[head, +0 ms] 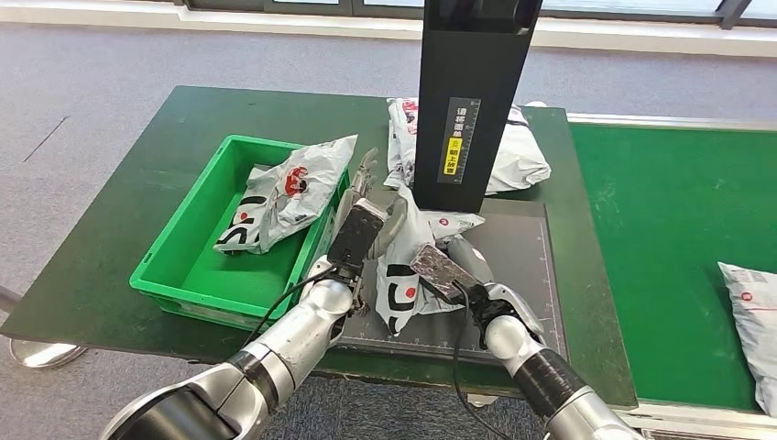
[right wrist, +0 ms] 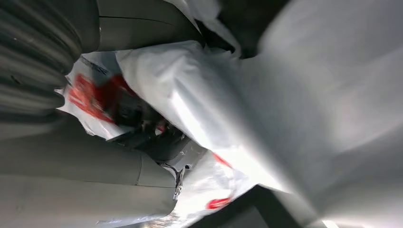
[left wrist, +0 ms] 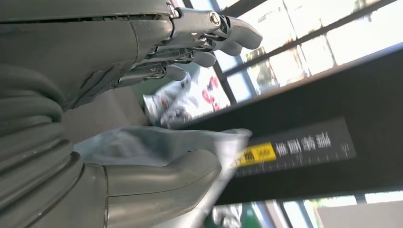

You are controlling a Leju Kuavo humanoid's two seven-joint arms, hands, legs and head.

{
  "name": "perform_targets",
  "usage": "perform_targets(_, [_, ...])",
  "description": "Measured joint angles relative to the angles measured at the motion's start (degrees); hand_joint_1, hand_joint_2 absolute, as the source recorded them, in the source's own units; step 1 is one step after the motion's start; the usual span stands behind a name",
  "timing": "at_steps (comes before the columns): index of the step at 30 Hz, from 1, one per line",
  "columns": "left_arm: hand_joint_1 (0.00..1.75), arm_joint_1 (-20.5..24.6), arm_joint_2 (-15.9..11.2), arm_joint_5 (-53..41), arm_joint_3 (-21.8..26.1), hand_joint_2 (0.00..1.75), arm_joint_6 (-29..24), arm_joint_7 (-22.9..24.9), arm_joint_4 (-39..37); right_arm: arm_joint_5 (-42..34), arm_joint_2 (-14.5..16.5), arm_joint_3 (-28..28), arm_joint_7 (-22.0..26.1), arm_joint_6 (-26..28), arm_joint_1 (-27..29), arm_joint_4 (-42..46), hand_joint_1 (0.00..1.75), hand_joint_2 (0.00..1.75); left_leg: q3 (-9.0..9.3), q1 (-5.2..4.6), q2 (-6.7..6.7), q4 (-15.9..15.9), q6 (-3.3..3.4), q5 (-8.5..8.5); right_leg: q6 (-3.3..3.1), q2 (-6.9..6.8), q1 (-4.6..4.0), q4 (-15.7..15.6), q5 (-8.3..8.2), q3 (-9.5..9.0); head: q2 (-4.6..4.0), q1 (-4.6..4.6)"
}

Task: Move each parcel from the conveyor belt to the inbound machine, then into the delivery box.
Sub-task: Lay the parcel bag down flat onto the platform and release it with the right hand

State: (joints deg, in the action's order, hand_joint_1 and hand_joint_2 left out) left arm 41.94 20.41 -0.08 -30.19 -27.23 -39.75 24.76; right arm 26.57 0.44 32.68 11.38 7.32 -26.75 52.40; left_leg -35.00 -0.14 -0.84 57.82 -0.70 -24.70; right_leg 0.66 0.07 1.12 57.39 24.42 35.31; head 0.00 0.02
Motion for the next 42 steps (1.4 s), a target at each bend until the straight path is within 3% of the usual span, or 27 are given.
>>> perform_targets(8, [0.00,-0.71,-2.20,0.01,1.45,1.75,-6.02,-0.36,1.57,2.78,-0.08,0.13,-1.19,1.13,0.97,-2.87,0.00,1.75,0.02,0.00,0.01,0.00,0.00,0.00,0.00,0.01,0.00,0.00,0.00,0.00,0.00,0.00])
perform_targets(18, [0.00,-4.04,-5.05,1.03,5.39,1.75,-11.97,-0.38,8.14,4.81,-0.15,-2.68,1.11,9.43,6.56,1.55,0.00,1.75,0.01,0.00,0.01,0.00,0.00,-0.01,0.00,0.01,0.01,-0.01,0.01,-0.01,0.00,0.00])
perform_targets(22, [0.00,-4.49,-5.45,1.15,6.10,1.75,-12.43,-0.38,9.36,4.16,-0.15,-3.60,1.98,10.07,7.55,2.84,0.00,0.00,0.02,0.00,0.02,0.00,0.00,0.00,0.00,0.01,0.01,-0.01,0.00,-0.01,0.00,0.00])
perform_targets(29, [0.00,-4.62,-5.35,-0.33,7.64,1.75,-12.55,-0.43,10.25,-3.18,0.26,-7.57,8.65,12.40,7.15,4.63,0.00,0.00,0.03,0.00,0.01,0.01,0.00,0.00,0.00,0.01,0.00,-0.01,0.00,0.00,0.00,0.00])
perform_targets(35, [0.00,-5.06,-5.35,-1.13,8.53,1.75,-12.57,-0.47,11.86,-5.57,-0.11,-10.08,10.76,12.39,8.86,6.08,0.00,0.00,0.02,0.00,0.03,0.01,-0.01,-0.03,0.00,0.04,0.00,-0.02,0.00,0.01,0.00,-0.01])
perform_targets(38, [0.00,-5.53,-5.38,-1.79,8.72,1.75,-12.57,-0.48,12.88,-8.61,-0.55,-10.55,10.95,10.27,9.97,6.98,0.00,0.00,0.02,0.00,0.02,0.01,-0.01,-0.04,0.00,0.03,0.00,-0.03,0.01,0.01,0.00,0.00])
perform_targets(42, [0.00,-6.00,-5.42,-1.84,8.90,1.75,-12.56,-0.49,13.99,-14.60,-1.86,-10.87,11.51,3.60,11.06,7.35,0.00,0.00,0.01,0.00,0.03,0.01,-0.01,-0.05,0.00,0.04,0.01,-0.03,0.01,0.01,0.00,0.00])
